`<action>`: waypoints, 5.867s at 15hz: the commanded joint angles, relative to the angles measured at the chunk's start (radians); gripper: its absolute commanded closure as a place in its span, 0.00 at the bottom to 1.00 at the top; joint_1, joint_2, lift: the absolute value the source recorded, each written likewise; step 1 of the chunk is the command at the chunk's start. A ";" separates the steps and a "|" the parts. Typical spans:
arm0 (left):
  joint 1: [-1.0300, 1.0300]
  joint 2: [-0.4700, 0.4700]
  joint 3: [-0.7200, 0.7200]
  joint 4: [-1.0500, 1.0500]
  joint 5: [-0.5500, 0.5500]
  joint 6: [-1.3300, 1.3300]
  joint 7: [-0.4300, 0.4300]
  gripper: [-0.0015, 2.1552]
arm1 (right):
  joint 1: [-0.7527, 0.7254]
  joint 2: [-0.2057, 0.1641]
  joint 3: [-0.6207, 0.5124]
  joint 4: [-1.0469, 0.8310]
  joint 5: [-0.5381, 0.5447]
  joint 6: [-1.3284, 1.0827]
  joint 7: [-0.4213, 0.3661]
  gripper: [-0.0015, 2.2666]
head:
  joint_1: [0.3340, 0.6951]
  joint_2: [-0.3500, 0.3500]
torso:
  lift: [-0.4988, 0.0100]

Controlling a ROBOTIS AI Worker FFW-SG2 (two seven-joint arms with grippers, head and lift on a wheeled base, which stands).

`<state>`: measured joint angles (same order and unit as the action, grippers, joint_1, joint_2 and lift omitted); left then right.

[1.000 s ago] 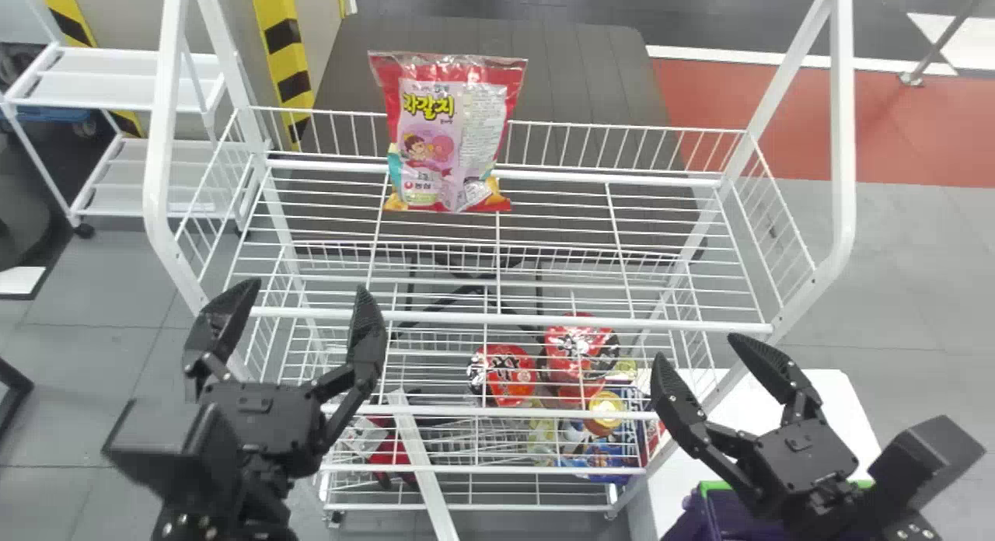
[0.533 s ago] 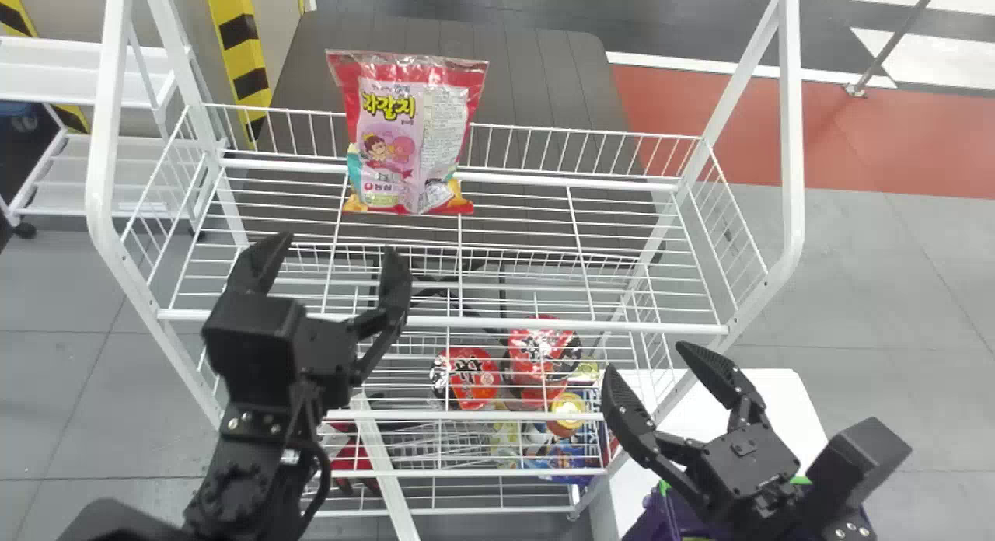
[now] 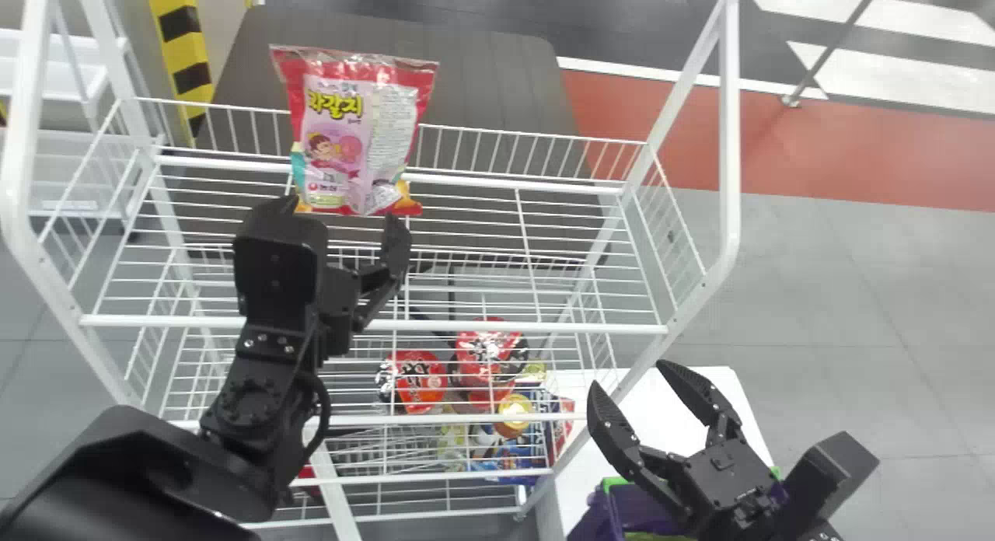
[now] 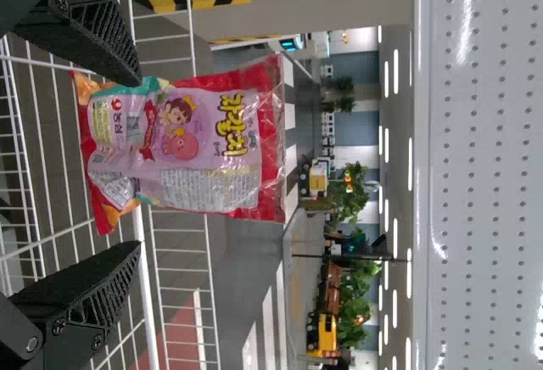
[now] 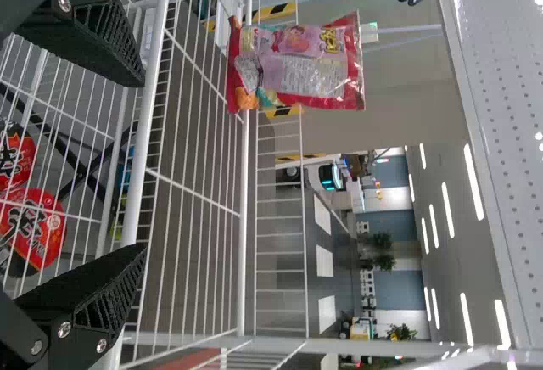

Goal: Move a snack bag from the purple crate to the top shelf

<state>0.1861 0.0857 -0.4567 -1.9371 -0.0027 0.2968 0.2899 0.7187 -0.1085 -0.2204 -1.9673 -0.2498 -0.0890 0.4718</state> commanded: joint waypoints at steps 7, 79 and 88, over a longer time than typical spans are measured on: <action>-0.168 -0.088 -0.057 0.250 0.006 -0.018 0.061 0.10 | 0.001 0.010 -0.065 0.033 -0.046 -0.019 0.039 0.07 | 1.00 0.00 | 0.98; -0.358 -0.088 0.049 0.793 0.187 -0.515 0.031 0.51 | -0.051 0.024 -0.073 0.142 -0.095 -0.117 0.156 0.07 | 1.00 0.14 | 0.98; -0.335 -0.088 0.174 0.780 0.138 -0.518 -0.044 0.51 | -0.044 0.035 -0.068 0.128 -0.080 -0.117 0.156 0.07 | 1.00 0.20 | 0.98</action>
<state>-0.1551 0.0000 -0.3155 -1.1579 0.1492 -0.2197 0.2561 0.6741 -0.0755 -0.2881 -1.8377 -0.3332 -0.2062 0.6274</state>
